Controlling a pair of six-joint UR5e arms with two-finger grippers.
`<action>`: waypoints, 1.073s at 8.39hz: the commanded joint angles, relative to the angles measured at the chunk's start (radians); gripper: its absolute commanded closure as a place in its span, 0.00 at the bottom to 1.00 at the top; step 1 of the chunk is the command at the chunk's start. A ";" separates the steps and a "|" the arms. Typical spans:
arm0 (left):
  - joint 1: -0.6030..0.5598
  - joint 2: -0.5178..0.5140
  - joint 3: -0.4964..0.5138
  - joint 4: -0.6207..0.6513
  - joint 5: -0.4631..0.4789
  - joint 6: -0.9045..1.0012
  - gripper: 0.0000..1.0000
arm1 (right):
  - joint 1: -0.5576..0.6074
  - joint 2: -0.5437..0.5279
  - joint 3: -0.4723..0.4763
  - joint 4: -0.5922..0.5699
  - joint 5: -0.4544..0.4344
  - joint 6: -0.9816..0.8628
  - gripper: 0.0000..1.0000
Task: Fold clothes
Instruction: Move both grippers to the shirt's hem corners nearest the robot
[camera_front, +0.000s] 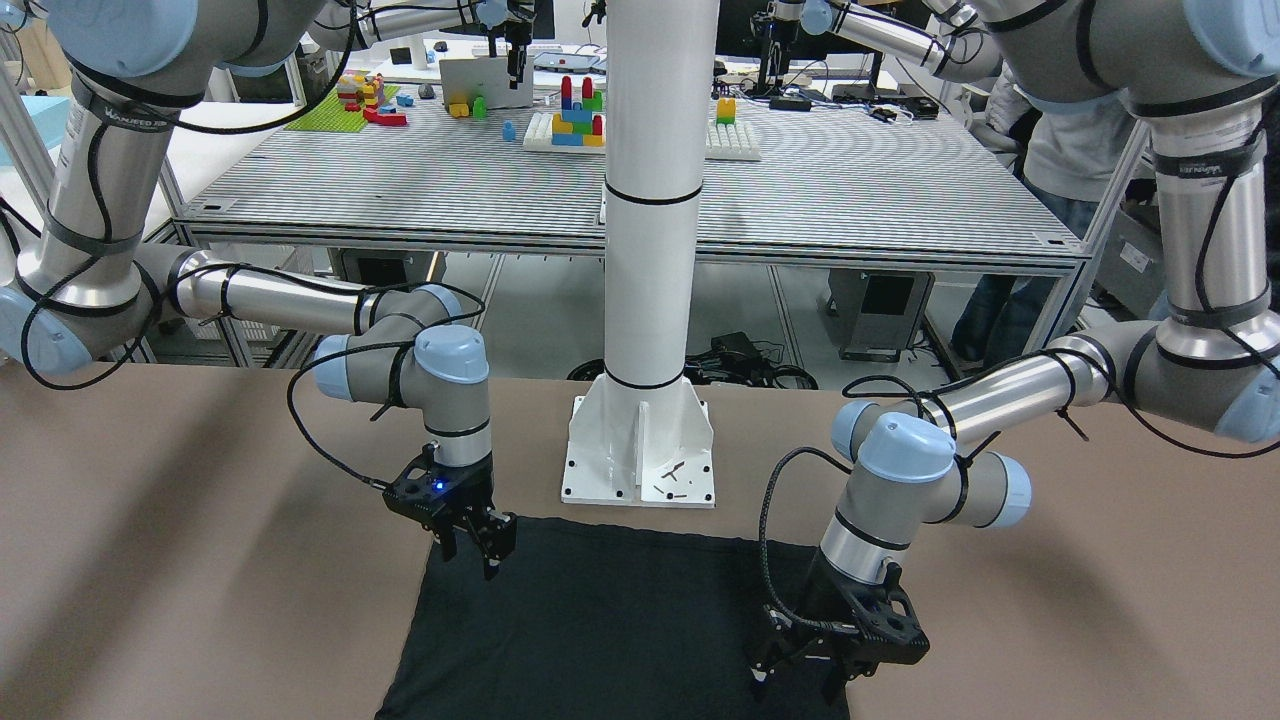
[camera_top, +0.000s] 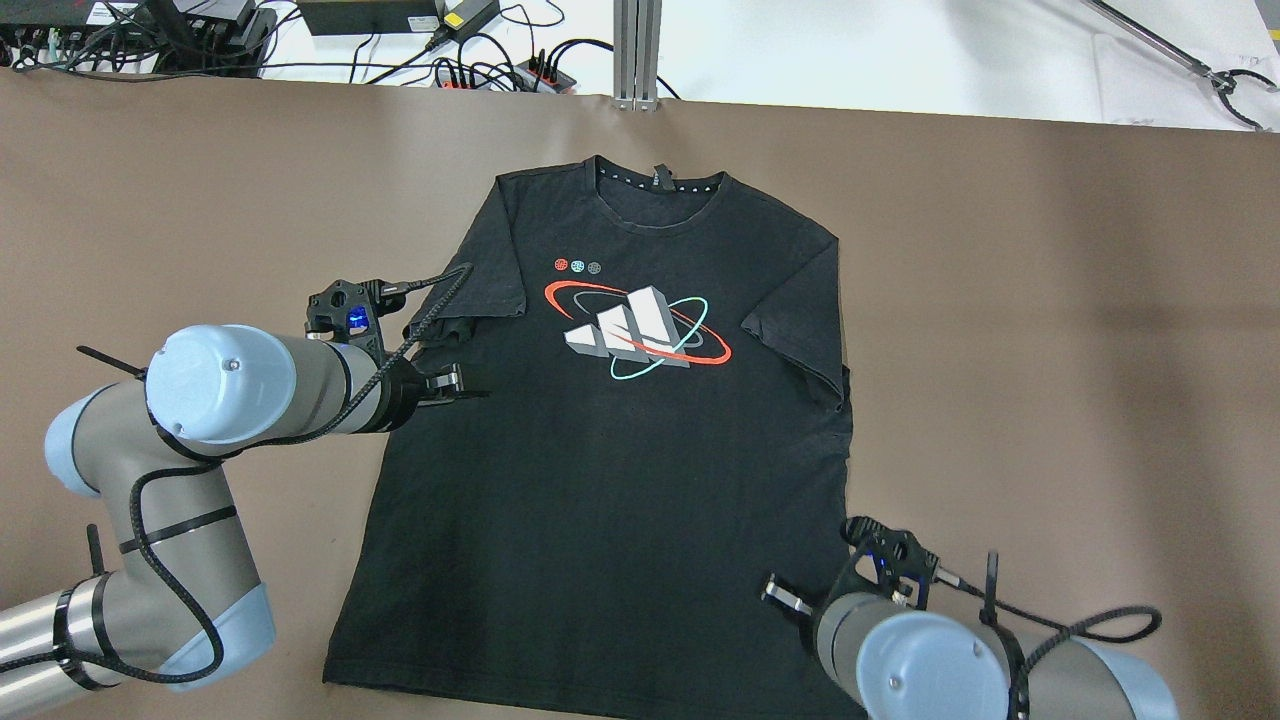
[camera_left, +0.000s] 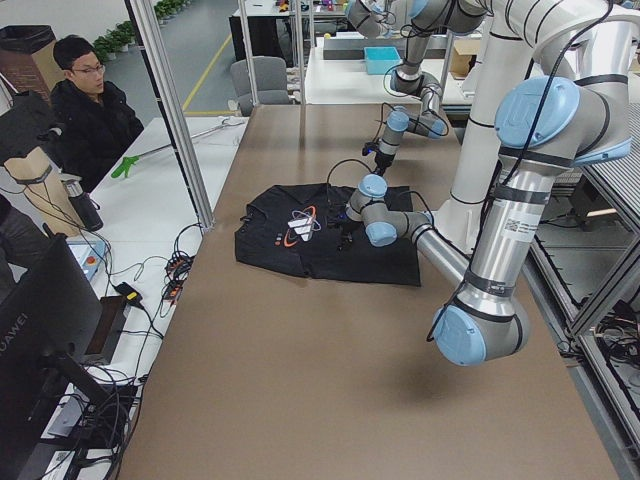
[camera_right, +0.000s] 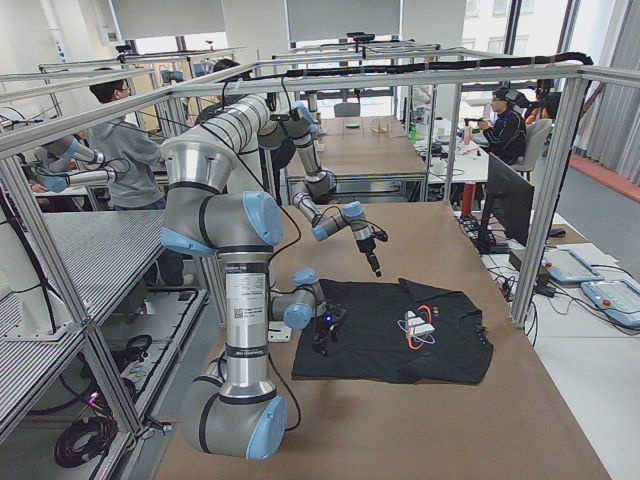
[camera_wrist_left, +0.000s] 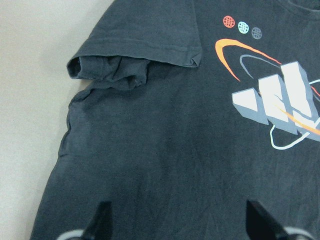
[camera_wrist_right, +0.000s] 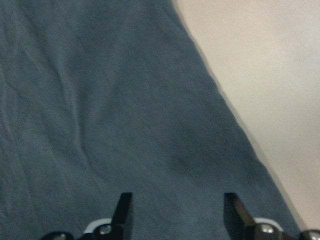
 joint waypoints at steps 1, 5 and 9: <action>0.060 -0.001 0.003 0.001 0.072 0.000 0.06 | -0.183 -0.137 0.048 -0.011 -0.075 0.138 0.40; 0.062 -0.004 0.001 0.001 0.074 0.000 0.06 | -0.222 -0.169 0.050 -0.013 -0.077 0.138 0.41; 0.060 0.008 -0.002 0.003 0.072 0.001 0.06 | -0.224 -0.168 0.055 -0.013 -0.077 0.136 1.00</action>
